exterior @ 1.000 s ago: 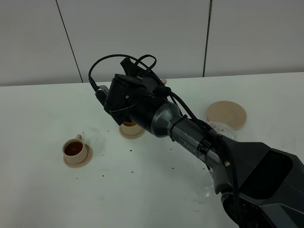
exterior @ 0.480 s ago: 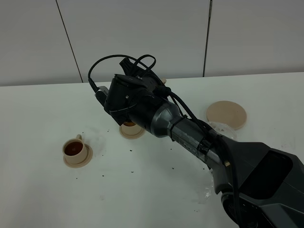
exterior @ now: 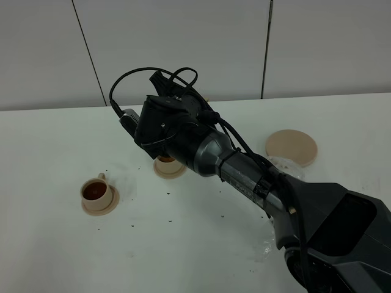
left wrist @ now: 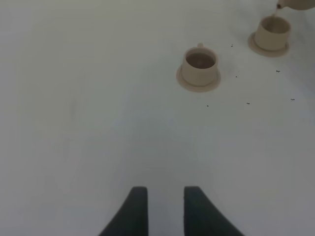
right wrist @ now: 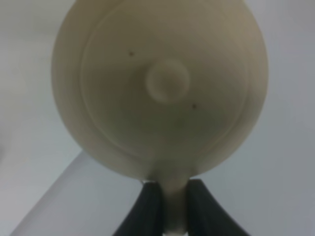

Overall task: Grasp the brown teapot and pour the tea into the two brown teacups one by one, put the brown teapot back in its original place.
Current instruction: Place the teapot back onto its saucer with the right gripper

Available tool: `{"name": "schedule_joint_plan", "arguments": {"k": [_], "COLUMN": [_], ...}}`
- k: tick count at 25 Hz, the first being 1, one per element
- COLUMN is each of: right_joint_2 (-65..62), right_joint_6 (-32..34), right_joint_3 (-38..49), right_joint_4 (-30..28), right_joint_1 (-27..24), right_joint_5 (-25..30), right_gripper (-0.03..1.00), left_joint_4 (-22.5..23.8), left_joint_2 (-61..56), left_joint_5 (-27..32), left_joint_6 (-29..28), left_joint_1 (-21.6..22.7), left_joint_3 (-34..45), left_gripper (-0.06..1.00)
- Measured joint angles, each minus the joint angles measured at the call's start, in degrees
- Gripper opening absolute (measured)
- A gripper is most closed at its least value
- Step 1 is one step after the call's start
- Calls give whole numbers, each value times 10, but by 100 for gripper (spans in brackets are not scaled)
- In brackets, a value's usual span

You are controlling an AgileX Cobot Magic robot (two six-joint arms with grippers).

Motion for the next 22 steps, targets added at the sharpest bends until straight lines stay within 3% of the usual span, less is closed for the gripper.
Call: {"name": "schedule_joint_plan", "arguments": {"k": [22], "right_joint_2": [0], "right_joint_6": [-34], "right_joint_3": [0], "right_joint_4": [-3], "right_joint_1": [5], "right_joint_5": [27], "right_gripper": [10], "left_joint_4": [0], "left_joint_2": [0], "left_joint_5": [0], "left_joint_6": [0], "left_joint_1": [0], "left_joint_3": [0], "left_gripper": [25]}}
